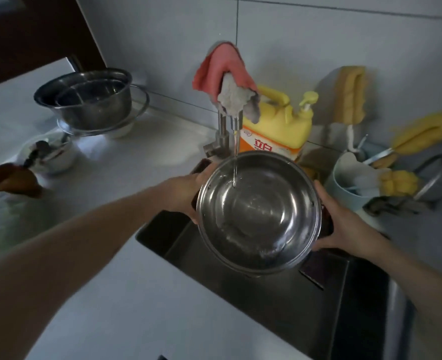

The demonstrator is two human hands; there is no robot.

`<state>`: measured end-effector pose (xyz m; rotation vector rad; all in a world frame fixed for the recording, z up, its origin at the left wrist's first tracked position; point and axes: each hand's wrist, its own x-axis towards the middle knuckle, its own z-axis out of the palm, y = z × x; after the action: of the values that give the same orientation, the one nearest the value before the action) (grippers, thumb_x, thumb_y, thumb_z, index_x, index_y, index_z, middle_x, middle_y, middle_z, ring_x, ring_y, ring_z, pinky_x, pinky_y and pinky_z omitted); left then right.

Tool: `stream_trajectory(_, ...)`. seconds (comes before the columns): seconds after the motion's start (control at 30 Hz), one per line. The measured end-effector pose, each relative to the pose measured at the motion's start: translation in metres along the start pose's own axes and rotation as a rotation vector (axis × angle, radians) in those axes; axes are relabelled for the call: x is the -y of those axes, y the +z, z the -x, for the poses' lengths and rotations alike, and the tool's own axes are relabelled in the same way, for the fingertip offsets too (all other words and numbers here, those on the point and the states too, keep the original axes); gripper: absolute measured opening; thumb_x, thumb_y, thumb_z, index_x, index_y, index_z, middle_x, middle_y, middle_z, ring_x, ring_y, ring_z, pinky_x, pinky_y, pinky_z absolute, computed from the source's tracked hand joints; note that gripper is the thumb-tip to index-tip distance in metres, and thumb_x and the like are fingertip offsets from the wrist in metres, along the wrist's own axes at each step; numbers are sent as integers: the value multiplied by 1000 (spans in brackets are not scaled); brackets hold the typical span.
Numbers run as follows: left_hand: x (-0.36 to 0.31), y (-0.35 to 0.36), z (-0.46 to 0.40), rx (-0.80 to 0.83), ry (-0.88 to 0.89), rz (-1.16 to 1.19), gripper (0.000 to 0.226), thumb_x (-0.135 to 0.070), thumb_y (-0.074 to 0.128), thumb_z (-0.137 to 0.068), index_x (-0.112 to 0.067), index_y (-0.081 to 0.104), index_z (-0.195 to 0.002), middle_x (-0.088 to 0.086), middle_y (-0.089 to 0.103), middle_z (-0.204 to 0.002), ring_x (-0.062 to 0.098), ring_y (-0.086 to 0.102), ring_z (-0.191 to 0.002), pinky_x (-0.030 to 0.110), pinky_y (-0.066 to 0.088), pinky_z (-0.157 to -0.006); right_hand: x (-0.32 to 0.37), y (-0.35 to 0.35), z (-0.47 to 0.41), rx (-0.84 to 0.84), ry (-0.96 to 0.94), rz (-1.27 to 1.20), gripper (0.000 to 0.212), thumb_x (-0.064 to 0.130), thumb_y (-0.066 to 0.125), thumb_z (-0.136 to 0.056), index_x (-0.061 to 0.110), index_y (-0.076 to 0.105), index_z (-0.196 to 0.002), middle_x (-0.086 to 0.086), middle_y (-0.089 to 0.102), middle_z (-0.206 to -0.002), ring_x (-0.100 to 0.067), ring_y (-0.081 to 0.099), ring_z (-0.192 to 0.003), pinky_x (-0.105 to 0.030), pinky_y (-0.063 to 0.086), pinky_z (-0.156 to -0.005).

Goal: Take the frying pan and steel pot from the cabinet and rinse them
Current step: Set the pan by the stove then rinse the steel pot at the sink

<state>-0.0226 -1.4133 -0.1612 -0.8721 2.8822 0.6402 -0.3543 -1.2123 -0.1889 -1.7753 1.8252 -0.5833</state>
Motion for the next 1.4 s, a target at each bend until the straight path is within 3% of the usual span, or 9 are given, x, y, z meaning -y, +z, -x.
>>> stream_trajectory(0.27,-16,39,-4,-175,-68,-268,140,-66,74,-64,-27,-36,-141,14,40,-144,26,41,-129,39,29,-112,-7,-8,49,-183,23,285,145,32,92,-60,56,-24,-143,-12,36,-136,-33,50,-120,-49,50,-91)
stream_trajectory(0.43,-26,29,5,-541,173,-494,140,-60,77,-63,-12,-23,-148,27,57,-120,38,59,-103,44,48,-91,8,-18,73,-478,-170,480,150,24,99,-44,31,-1,-156,-7,39,-109,-35,63,-71,-30,47,-48)
stream_trajectory(0.5,-30,20,8,-697,248,-547,126,-62,68,-71,-9,-15,-150,26,59,-112,38,61,-95,45,51,-85,11,-21,82,-545,-215,491,148,18,98,-46,31,1,-156,-8,38,-103,-35,59,-62,-34,47,-43)
stream_trajectory(0.6,-40,0,13,-840,281,-624,103,-65,47,-85,-4,-5,-151,24,60,-105,35,59,-90,45,46,-85,16,-32,92,-651,-287,523,139,13,96,-51,31,7,-156,-11,37,-100,-34,54,-62,-38,48,-45)
stream_trajectory(0.67,-52,-16,18,-933,292,-672,90,-62,41,-91,2,12,-147,23,62,-101,33,56,-88,41,41,-86,25,-42,97,-737,-358,561,112,21,90,-64,26,19,-150,-12,36,-98,-31,48,-68,-39,49,-46)
stream_trajectory(0.8,-75,-51,30,-1139,329,-766,79,-54,57,-89,10,34,-132,22,63,-93,29,50,-87,39,42,-82,45,-71,103,-849,-443,614,95,31,79,-79,26,18,-151,-15,37,-99,-29,38,-75,-41,47,-49)
stream_trajectory(1.03,-109,-114,42,-1341,276,-900,86,-53,72,-80,8,34,-128,20,63,-93,29,59,-81,38,48,-76,86,-125,112,-1002,-560,741,75,26,70,-80,16,25,-138,-15,34,-100,-32,35,-75,-47,50,-46)
stream_trajectory(1.23,-125,-155,52,-1412,221,-966,94,-54,76,-74,9,31,-128,20,65,-95,27,57,-84,33,41,-81,109,-154,111,-1043,-589,736,72,22,75,-81,10,28,-135,-18,37,-104,-40,46,-77,-50,49,-51)
stream_trajectory(1.4,-119,-158,49,-1368,217,-954,94,-61,65,-80,9,29,-131,20,65,-95,28,61,-83,35,44,-79,114,-153,105,-997,-491,715,95,10,86,-67,11,26,-140,-25,40,-106,-42,46,-80,-52,49,-55)
